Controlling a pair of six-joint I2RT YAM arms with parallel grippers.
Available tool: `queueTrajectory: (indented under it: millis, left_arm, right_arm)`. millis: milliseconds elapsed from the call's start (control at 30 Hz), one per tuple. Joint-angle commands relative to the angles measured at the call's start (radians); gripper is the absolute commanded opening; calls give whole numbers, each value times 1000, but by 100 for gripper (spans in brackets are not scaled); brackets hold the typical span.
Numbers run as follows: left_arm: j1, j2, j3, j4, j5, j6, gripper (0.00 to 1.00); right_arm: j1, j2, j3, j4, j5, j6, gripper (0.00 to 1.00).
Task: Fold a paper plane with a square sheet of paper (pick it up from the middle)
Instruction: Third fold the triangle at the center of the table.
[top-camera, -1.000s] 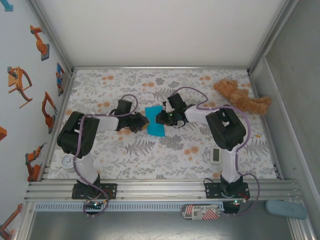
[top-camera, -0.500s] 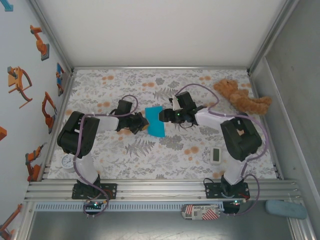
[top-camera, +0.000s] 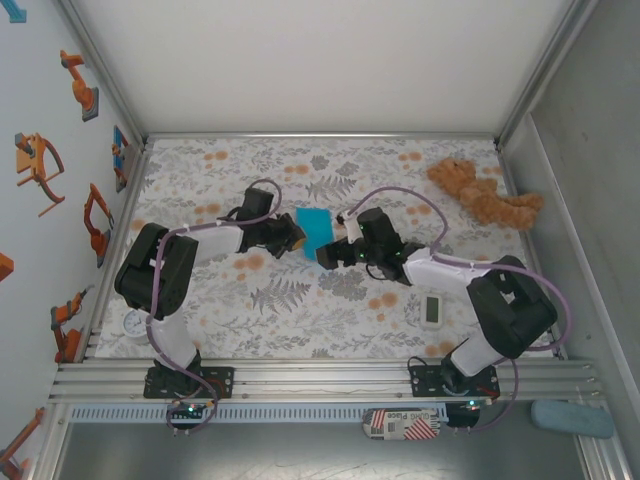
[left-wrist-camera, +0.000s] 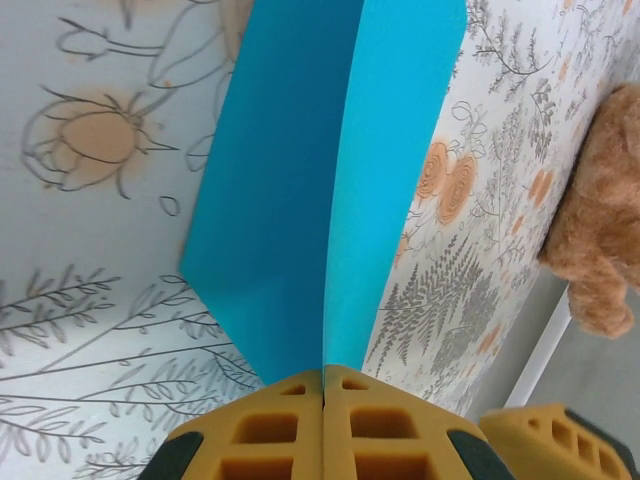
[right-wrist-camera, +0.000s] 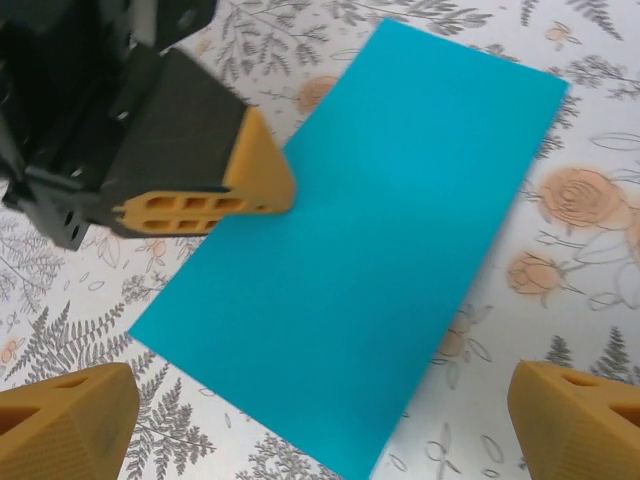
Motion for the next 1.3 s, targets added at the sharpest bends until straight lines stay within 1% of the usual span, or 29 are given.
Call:
queueTrajectory:
  millis: [0, 67, 167, 333, 433, 467, 733, 867, 933, 1000, 1100, 1267]
  left_arm:
    - [-10, 1, 29, -50, -13, -28, 5]
    - [-11, 7, 33, -47, -12, -34, 5]
    - [-13, 7, 34, -49, -10, -35, 5]
    - [-14, 8, 31, -57, -5, -37, 5]
    - [-14, 11, 29, -58, -2, -38, 5]
    - [-14, 11, 27, -59, -2, -40, 5]
    - [-25, 4, 33, -67, -9, -31, 5]
    - [-29, 4, 32, -64, -8, -25, 7]
    - [-31, 2, 36, -70, -11, -22, 8]
    - [-32, 0, 36, -75, -15, -19, 8]
    - [-35, -1, 35, -79, -18, -17, 9]
    - [-36, -5, 27, -80, -21, -17, 9]
  right_arm:
    - [44, -13, -41, 150, 80, -190, 88]
    - [67, -6, -68, 200, 77, -253, 84]
    - [93, 21, -65, 204, 71, -331, 79]
    - [131, 94, -75, 260, 126, -452, 77]
    - [135, 131, -77, 303, 139, -490, 76]
    - [136, 139, -74, 310, 149, -495, 73]
    - [135, 123, -81, 327, 198, -479, 64]
    - [136, 105, -83, 321, 166, -480, 54]
    - [136, 105, -80, 316, 154, -481, 47]
    - [136, 105, -74, 306, 152, -482, 43]
    - [136, 104, -70, 308, 148, -480, 38]
    - [135, 112, -63, 322, 116, -453, 37]
